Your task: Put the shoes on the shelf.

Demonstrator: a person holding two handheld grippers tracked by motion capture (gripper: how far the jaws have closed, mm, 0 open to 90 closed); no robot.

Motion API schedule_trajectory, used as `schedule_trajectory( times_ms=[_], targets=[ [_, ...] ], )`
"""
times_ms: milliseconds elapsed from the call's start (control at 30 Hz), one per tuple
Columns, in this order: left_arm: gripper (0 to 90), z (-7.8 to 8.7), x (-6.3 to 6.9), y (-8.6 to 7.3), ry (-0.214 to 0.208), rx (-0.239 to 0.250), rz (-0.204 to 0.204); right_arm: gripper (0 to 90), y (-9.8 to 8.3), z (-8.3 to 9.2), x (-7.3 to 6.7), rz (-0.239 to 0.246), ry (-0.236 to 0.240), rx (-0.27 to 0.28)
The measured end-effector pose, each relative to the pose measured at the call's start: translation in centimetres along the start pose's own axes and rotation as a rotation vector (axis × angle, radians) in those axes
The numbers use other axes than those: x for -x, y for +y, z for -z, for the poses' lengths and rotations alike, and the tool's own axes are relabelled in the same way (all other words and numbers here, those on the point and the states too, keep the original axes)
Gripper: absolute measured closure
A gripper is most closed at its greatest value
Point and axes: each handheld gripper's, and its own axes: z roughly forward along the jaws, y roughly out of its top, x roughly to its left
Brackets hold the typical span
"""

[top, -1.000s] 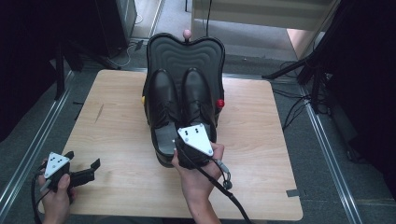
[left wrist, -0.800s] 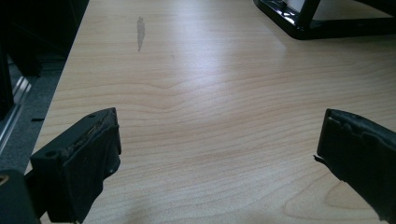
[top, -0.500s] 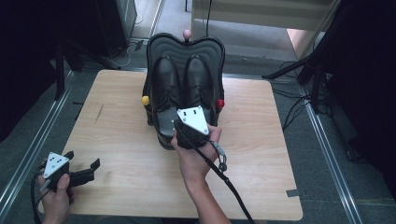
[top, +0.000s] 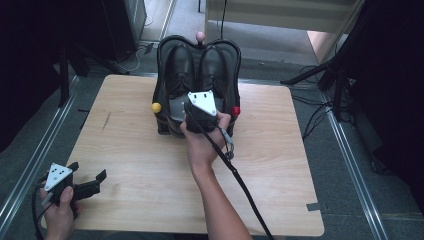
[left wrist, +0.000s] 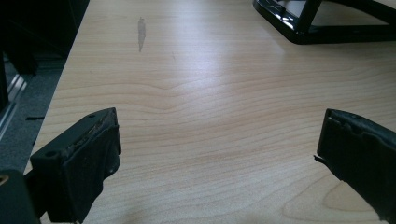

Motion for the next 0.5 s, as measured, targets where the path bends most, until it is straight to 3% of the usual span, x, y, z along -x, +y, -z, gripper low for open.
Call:
schedule_trajectory(
  times_ms=[133,500],
  targets=[
    [0.5,0.0,-0.1,0.0,-0.007,0.004,0.006,83.7,0.6,-1.8,-0.2,-0.017,-0.017,0.006],
    [0.5,0.0,-0.2,0.0,-0.011,0.013,0.016,83.7,1.2,-4.0,-0.9,-0.035,-0.021,0.015]
  ],
)
